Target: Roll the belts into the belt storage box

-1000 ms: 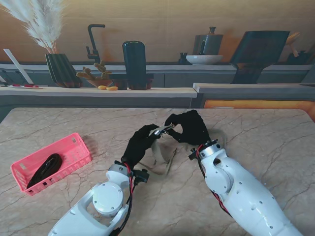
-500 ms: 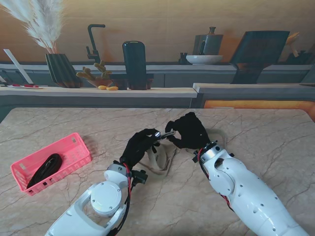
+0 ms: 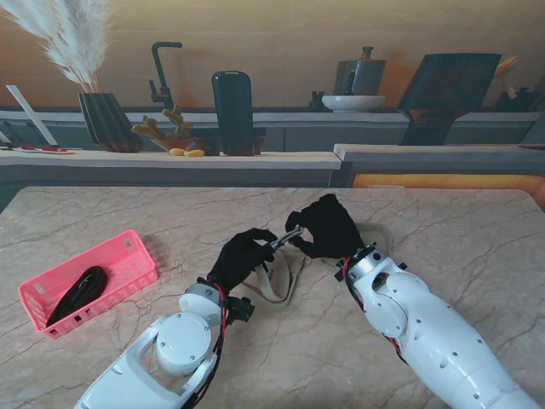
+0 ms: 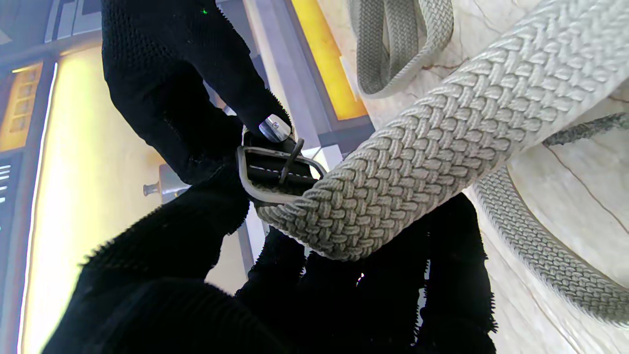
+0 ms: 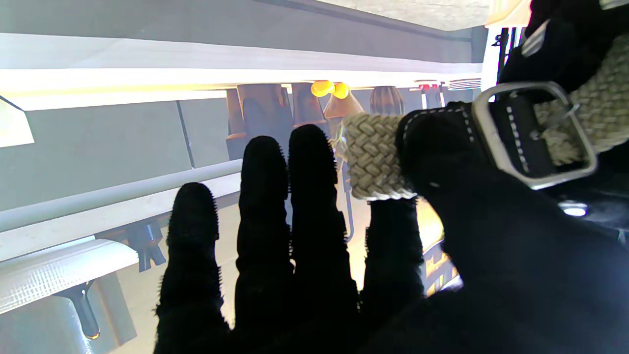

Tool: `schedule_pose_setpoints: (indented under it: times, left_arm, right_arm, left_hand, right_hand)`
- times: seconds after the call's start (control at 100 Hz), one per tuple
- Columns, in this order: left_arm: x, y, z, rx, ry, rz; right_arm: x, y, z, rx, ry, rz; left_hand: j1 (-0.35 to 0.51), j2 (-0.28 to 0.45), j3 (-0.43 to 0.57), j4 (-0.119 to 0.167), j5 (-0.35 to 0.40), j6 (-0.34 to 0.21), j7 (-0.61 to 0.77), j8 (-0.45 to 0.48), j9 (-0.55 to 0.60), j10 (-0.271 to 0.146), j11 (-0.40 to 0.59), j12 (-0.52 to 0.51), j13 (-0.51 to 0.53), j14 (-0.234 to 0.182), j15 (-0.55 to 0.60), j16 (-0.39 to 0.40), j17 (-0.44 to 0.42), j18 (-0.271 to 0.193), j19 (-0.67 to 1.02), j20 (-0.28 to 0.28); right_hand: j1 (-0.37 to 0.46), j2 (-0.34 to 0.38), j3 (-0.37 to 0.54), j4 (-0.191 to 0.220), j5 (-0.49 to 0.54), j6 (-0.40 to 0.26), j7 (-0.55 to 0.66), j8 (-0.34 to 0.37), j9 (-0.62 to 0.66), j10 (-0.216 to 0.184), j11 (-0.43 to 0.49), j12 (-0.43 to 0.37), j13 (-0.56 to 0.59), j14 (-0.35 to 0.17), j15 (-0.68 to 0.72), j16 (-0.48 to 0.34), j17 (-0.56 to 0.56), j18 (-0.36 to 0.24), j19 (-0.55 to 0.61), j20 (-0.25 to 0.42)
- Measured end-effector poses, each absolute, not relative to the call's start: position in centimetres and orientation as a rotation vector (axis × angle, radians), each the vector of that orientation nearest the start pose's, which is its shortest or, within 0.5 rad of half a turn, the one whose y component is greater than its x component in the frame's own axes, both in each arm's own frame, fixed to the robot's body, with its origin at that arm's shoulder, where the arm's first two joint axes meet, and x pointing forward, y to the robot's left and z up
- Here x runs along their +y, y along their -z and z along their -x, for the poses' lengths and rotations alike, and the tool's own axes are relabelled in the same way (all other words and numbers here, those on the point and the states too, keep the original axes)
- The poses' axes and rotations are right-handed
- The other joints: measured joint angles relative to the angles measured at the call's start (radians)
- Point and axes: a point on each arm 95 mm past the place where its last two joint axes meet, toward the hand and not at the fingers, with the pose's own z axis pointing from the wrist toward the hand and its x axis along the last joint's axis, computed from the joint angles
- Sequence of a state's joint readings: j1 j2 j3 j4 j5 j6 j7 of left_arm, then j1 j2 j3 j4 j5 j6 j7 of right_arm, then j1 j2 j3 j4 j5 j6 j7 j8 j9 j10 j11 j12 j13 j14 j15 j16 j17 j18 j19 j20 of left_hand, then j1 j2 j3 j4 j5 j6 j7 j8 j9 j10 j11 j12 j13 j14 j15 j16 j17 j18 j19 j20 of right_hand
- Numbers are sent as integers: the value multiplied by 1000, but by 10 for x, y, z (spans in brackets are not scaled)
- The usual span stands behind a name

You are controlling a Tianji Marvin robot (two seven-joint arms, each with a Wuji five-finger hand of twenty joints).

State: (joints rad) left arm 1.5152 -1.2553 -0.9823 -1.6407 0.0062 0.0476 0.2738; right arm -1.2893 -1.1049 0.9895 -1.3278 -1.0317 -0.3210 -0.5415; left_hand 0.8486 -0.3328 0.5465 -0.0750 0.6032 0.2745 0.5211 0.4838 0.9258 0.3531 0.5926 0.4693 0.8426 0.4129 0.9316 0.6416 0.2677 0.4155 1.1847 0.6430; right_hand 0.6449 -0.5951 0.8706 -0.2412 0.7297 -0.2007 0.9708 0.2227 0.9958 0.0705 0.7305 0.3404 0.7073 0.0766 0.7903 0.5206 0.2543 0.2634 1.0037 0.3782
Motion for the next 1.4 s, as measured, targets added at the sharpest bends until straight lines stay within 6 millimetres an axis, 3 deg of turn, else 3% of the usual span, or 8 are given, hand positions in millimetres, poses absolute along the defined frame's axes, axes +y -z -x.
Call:
schedule_pose_setpoints:
  times: [0.12, 0.17, 0.34, 0.58, 0.74, 0.9, 1.25, 1.4]
  left_arm:
    - [-117, 312, -384, 682, 2194, 2136]
    - [-117, 312, -384, 680, 2200, 2139]
    - [-116, 308, -383, 710, 2384, 2169]
    - [-101, 312, -383, 1008, 2475, 2127]
    - [-94, 311, -388, 1078, 2420, 1947]
    - [-95, 310, -389, 1107, 2448, 1881]
    - [-98, 311, -392, 1222, 2455, 1682]
    - [-99, 311, -393, 1183, 2413, 1554]
  right_arm:
    - [42, 297, -441, 1360, -1946, -684]
    - [42, 297, -442, 1362, -1944, -685]
    - [38, 297, -444, 1339, -1949, -770]
    - [38, 302, -447, 1237, -1951, -980]
    - [39, 307, -447, 1197, -1963, -1077]
    - [40, 308, -445, 1180, -1973, -1123]
    - [44, 309, -444, 1153, -1996, -1211]
    - [47, 310, -443, 1146, -2003, -1239]
  left_hand:
    - [-3, 1, 1, -7, 0, 0, 12, 0, -1, 1, 0, 0, 0, 0, -1, 0, -7, 0, 0, 0]
    - [-53, 33, -2, 19, 0, 0, 11, 0, -3, -2, -8, 0, -19, 1, -16, 0, -27, 0, -2, 0]
    - [-102, 70, -299, 34, -47, -3, -97, -15, -95, -14, -106, -14, -110, 3, -132, 1, -80, -14, -101, -52]
    - [-84, 70, -369, 34, -162, -122, -236, -29, -246, -102, -291, -72, -231, -91, -421, -34, -129, -72, -308, -87]
    - [-81, 16, -74, 34, -160, -163, -230, -23, -242, -140, -299, -73, -224, -132, -465, -35, -96, -86, -356, -73]
    - [-7, -17, 157, 47, -165, -169, -198, -22, -239, -149, -278, -59, -176, -193, -452, -27, -24, -158, -371, -74]
    - [-41, -147, 190, 54, -235, -186, -159, -26, -242, -171, -242, -63, -166, -225, -451, -22, 1, -210, -426, -102]
    - [-43, -145, 190, 54, -235, -192, -125, -26, -242, -175, -175, -21, -166, -235, -374, 39, 8, -217, -426, -102]
  right_hand:
    - [0, 0, 0, 0, 0, 0, 0, 0, 0, 0, 0, 0, 0, 0, 0, 0, 0, 0, 0, 0]
    - [0, 0, 0, 0, 0, 0, 0, 0, 0, 0, 0, 0, 0, 0, 0, 0, 0, 0, 0, 0]
    - [6, 0, 8, 0, 1, 0, -23, 0, 0, 0, 0, 0, 0, 0, 0, 0, 0, 0, 0, 0]
    - [9, -19, 13, 0, 1, -26, -52, 0, 1, 0, 0, 0, 0, 6, 0, 0, 0, 0, 0, 0]
    - [9, -20, 13, 0, 6, -27, -50, 4, 1, 0, 0, 0, 0, 6, 0, 0, 0, 0, 0, 0]
    - [9, -20, 13, 0, 10, -27, -51, 4, 1, 0, 0, 0, 0, 5, 0, 0, 0, 0, 0, 0]
    - [19, -21, 24, 0, 10, -27, -70, 4, 13, 0, 0, 6, 0, 4, 0, 0, 0, 0, 0, 0]
    - [19, -21, 24, 0, 15, -17, -70, 4, 13, 0, -1, 6, 0, 4, 0, 0, 0, 0, 0, 0]
